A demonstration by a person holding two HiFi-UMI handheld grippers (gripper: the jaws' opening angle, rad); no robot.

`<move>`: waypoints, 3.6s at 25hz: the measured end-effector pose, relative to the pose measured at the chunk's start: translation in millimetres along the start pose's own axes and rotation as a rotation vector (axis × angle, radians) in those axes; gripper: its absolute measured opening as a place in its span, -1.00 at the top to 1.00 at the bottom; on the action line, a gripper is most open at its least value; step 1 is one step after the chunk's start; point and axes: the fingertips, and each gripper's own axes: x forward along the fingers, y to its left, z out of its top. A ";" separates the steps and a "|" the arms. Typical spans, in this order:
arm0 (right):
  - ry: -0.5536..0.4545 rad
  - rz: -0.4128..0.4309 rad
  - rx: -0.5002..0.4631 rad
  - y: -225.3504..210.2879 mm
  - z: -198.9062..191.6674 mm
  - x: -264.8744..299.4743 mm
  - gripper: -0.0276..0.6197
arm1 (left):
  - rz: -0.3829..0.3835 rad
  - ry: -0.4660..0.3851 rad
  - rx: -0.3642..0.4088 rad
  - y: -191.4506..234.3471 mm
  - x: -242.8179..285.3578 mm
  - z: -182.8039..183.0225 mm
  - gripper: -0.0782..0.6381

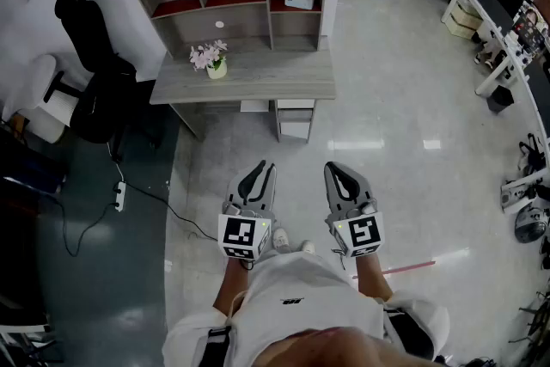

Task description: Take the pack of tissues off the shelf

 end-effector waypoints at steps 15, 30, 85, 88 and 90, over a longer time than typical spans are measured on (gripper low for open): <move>-0.018 -0.017 -0.027 15.2 4.7 36.1 0.83 | -0.030 -0.015 0.017 36.3 12.0 3.2 0.58; 0.009 -0.064 -0.036 7.4 -0.8 74.8 0.83 | -0.112 -0.009 0.025 62.3 55.8 -2.6 0.58; -0.023 0.102 0.000 -197.6 -18.8 277.6 0.83 | 0.009 0.026 0.050 109.8 328.5 14.2 0.58; -0.020 0.107 -0.009 -202.9 -19.0 289.2 0.83 | 0.010 0.019 0.051 116.9 339.6 16.2 0.58; -0.019 0.107 -0.013 -206.8 -19.4 298.2 0.83 | 0.010 0.018 0.049 122.8 347.6 16.5 0.58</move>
